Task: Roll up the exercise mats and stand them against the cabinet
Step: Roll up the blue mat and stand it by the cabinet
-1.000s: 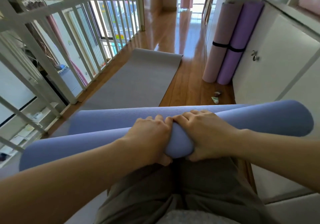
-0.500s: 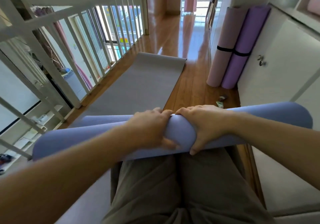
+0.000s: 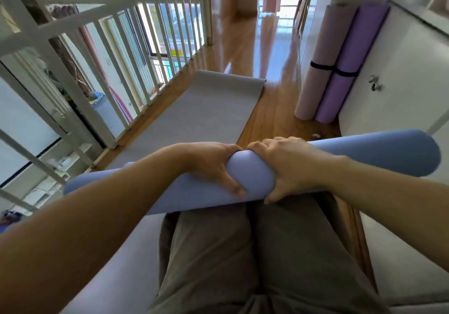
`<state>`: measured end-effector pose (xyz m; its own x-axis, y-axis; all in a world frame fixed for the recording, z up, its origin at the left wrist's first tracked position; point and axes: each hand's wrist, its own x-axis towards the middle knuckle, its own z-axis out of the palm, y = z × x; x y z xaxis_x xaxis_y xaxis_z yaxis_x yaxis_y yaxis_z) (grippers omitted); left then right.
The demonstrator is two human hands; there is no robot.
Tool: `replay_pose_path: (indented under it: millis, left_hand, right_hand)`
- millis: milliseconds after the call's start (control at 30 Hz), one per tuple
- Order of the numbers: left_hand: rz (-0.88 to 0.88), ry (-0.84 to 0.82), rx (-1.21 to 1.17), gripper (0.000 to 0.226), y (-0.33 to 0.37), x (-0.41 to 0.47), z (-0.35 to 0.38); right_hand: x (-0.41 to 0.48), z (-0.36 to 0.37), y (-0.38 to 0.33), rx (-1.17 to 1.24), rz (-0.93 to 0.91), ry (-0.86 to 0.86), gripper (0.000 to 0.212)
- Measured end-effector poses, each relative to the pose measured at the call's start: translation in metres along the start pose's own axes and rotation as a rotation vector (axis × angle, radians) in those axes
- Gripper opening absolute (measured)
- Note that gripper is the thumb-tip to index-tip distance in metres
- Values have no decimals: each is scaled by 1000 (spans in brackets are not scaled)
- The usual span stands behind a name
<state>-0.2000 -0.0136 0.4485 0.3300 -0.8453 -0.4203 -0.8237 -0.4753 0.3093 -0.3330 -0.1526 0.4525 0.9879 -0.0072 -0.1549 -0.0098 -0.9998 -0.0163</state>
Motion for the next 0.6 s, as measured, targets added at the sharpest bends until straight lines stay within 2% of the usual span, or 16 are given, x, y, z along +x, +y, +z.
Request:
replay_pose_path:
  millis: [67,167,400,600]
  left_hand:
    - [-1,126,73,93,4,-5,6]
    - [-9,403,413,105,16,-20,38]
    - [-19,464,321,94,13,-21,22]
    - [-34,630,372,96,29,-38,-1]
  right_hand:
    - [6,-2,7,0,-18,-31,96]
    - [8,3,10,-8,-27,-32,96]
    - [23,-11,11,-54,-71,-87,90]
    - [17,-58,13,-114,-113,6,90]
